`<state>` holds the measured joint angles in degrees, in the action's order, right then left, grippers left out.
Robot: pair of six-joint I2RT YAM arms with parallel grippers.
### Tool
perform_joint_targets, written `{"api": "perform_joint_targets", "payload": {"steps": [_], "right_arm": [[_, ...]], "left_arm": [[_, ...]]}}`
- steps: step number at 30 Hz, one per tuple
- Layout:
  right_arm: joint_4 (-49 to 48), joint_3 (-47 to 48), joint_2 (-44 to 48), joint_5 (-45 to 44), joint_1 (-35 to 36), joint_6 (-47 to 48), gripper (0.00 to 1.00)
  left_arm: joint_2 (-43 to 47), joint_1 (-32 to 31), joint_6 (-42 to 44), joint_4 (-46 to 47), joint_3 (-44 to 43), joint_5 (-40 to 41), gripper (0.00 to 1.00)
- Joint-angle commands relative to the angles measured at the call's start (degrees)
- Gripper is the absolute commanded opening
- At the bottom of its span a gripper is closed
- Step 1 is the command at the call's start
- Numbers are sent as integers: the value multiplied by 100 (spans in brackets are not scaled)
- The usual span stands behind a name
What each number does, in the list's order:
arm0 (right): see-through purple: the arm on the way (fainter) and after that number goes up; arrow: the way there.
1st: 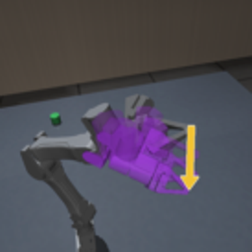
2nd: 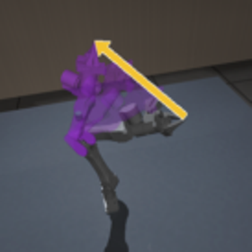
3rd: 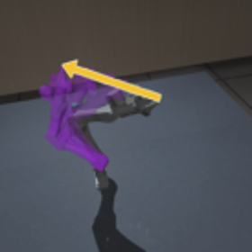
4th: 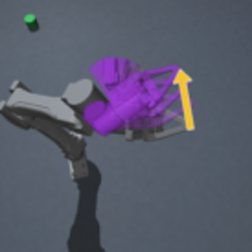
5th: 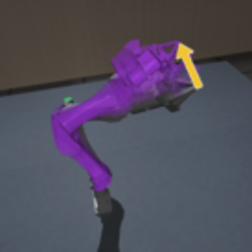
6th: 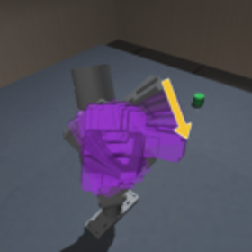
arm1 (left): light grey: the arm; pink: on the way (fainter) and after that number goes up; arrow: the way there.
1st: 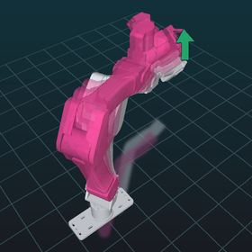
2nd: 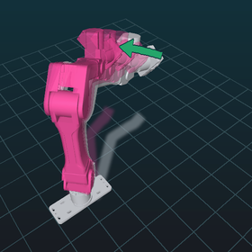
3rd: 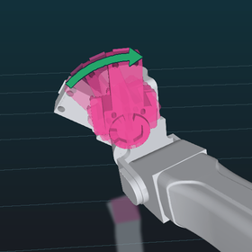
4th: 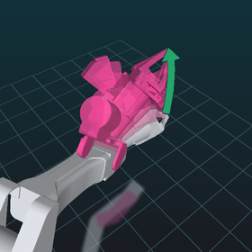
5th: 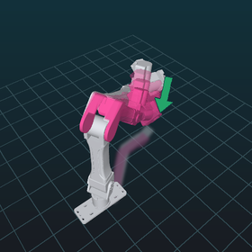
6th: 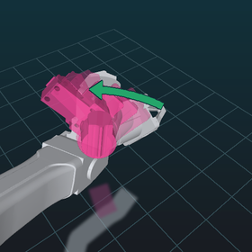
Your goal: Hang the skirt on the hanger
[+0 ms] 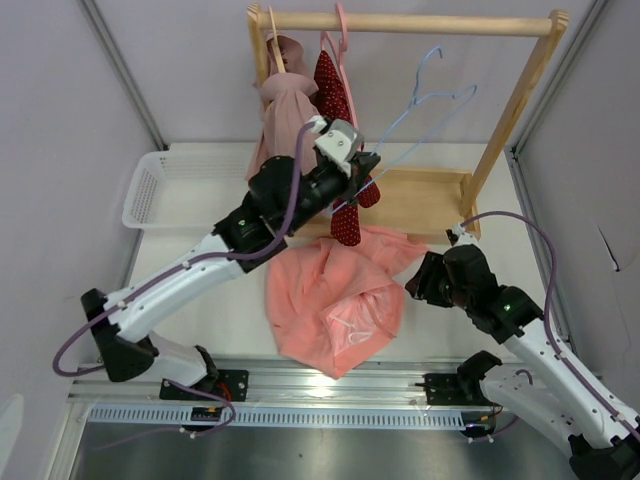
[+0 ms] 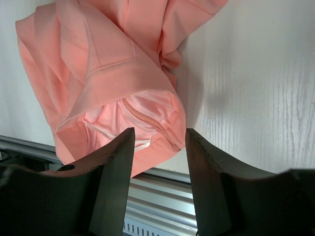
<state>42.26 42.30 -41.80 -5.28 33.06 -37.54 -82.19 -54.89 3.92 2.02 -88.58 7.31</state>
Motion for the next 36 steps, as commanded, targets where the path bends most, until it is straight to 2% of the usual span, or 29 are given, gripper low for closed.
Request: {"api": "perform_joint_targets", "payload": {"steps": [1,4,14,20,25,28,31,36], "right_arm": [[220,410,93,-175,-36,63,51],[414,594,189,-228,-71,45,50],[942,1262,243,-281,-89,106,47],[1012,1193,190,-79,-89,80,44],[609,762,59,421,-28,-16,38],[406,525,-73,466,235,-165,36],[117,280,-223,257,884,-402,35],[-532,-116,-715,-463,2464,-1176,34]], "left_arm": [[860,-39,-93,-139,331,-589,0],[1379,-39,-146,-640,665,-1055,0],[3252,-48,-594,-2300,2150,-1496,0],[4096,-48,-1095,-3066,2739,-1671,0],[4422,-48,-1324,-3857,2793,-1418,0],[4484,-48,-1438,-4376,2644,-1338,0],[4475,-48,-1535,-4937,2477,-1434,0],[4458,-48,-1667,-5545,2222,-1172,0]]}}
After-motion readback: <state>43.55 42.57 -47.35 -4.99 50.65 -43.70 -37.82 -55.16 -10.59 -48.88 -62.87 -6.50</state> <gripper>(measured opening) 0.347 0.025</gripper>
